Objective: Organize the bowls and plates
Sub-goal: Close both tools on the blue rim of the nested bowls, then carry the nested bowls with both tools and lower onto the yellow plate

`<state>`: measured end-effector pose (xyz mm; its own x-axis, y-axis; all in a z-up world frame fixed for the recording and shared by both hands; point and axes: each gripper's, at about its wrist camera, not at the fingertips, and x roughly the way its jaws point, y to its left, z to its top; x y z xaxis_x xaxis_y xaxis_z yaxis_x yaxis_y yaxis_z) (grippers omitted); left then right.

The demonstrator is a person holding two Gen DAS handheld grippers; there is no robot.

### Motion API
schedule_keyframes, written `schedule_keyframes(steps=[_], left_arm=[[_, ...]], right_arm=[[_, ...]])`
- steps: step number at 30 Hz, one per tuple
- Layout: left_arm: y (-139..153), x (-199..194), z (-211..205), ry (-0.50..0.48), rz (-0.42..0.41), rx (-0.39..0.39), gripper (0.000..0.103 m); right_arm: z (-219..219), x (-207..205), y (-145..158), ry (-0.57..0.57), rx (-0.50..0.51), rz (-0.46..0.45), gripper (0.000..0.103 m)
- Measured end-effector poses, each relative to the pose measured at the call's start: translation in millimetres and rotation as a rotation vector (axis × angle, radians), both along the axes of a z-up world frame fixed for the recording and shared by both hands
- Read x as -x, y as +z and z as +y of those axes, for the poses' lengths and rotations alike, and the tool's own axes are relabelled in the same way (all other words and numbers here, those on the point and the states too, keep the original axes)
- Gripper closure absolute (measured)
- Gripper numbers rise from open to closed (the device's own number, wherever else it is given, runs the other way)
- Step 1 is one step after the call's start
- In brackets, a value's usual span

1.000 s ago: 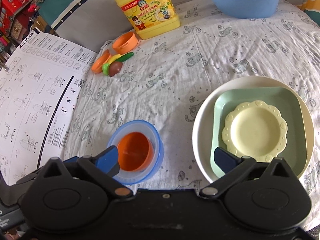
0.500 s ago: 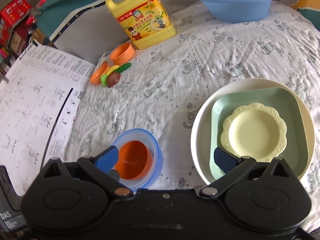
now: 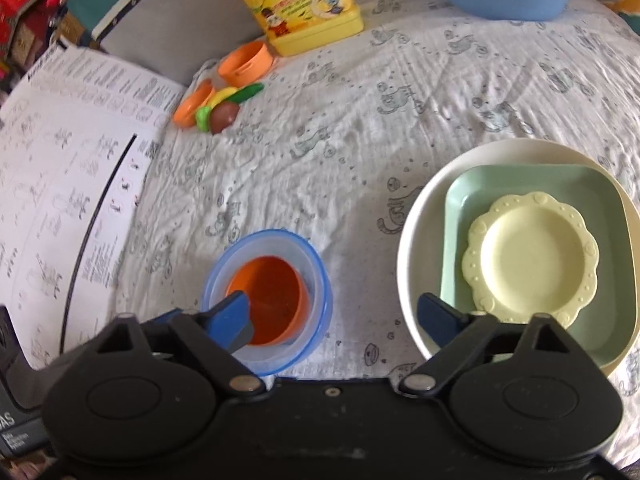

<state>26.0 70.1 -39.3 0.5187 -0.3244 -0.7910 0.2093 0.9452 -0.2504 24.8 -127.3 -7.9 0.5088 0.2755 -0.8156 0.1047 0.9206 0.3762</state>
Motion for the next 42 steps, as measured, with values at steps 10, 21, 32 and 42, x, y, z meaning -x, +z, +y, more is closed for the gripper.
schedule_keyframes(steps=[10,21,32,42], left_arm=[[-6.8,-4.1,-10.2,-0.067,0.022,0.016,0.057],[-15.2,-10.4,-7.6,-0.048,0.059,0.030,0.065],[-6.3,-7.3,-16.6,-0.044,0.049,-0.021,0.069],[6.5,-4.5,-23.8,-0.043,0.043,-0.053,0.068]], right_arm=[[12.2,-11.7,-3.4,0.059,0.032,0.026,0.053],[16.6,-18.1,-13.6,0.085,0.024,0.047,0.073],[16.0,-16.8,-6.8,0.091,0.046,0.015,0.075],[9.8,-9.5,0.0,0.077,0.022,-0.004,0.075]])
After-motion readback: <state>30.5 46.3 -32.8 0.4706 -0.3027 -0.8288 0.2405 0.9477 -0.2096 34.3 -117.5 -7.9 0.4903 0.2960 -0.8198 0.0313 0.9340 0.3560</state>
